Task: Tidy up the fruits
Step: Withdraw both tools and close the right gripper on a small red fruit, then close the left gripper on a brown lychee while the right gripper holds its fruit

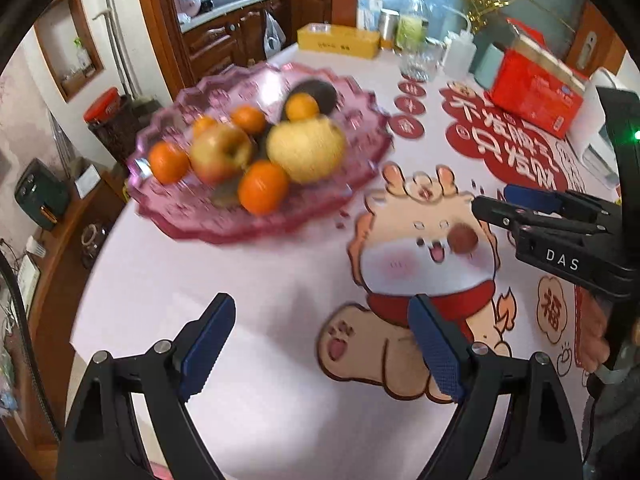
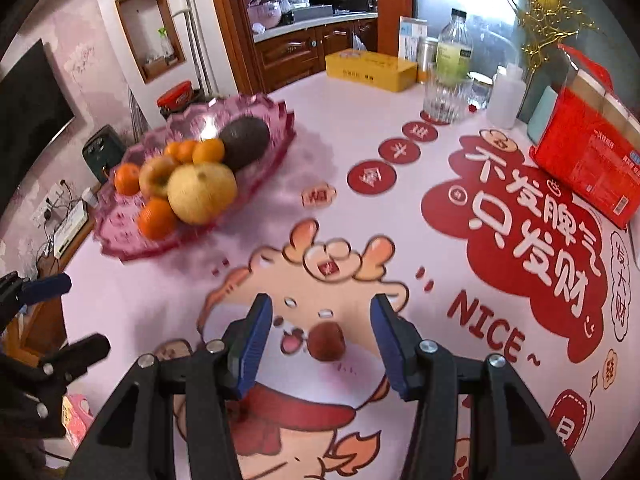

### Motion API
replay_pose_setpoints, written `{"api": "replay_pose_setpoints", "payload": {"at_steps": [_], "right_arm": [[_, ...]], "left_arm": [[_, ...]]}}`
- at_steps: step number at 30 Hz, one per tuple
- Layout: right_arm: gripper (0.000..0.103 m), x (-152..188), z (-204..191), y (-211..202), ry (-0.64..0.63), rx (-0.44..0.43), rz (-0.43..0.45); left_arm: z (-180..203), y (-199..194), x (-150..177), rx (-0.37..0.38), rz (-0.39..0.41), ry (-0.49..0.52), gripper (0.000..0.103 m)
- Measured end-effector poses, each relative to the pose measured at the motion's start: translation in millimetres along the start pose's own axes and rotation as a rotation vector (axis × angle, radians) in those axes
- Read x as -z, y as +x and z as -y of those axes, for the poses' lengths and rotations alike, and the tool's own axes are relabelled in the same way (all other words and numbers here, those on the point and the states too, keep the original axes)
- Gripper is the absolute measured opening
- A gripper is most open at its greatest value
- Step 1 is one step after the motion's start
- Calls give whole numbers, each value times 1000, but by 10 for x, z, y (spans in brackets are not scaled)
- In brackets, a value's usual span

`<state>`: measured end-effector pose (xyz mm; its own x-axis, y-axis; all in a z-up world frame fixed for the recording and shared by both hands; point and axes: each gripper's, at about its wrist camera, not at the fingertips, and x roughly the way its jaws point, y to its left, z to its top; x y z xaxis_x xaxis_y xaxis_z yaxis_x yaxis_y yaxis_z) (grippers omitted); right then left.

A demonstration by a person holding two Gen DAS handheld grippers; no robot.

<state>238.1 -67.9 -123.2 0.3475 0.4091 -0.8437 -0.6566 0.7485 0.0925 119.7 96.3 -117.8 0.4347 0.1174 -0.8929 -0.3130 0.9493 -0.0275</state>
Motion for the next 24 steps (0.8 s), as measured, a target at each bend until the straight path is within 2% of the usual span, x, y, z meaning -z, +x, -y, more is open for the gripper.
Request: {"api": "replay_pose_setpoints", "payload": {"at_steps": [6, 12, 17, 19, 20, 22, 23, 24], "right_arm": [[51, 238, 79, 85, -5, -12, -22], [51, 330, 190, 183, 22, -26, -40], [51, 345, 167, 289, 13, -49, -48], [47, 342, 133, 342, -2, -62, -55], [42, 339, 120, 372, -9, -66, -60], [32, 329, 99, 448, -13, -75, -78], [29, 324, 95, 483, -11, -79, -85], [28, 318, 93, 511, -8, -80, -89]], "left_arm": [[282, 297, 159, 38, -29, 22, 87], [599, 546, 209, 71, -39, 66, 87], [759, 619, 248, 108, -34, 123, 79], [812, 647, 265, 124, -39, 145, 63], [832, 666, 272, 133, -47, 153, 59], [857, 712, 288, 149, -69, 165, 41], [868, 719, 291, 148, -67, 171, 39], [880, 712, 296, 145, -62, 181, 30]]}}
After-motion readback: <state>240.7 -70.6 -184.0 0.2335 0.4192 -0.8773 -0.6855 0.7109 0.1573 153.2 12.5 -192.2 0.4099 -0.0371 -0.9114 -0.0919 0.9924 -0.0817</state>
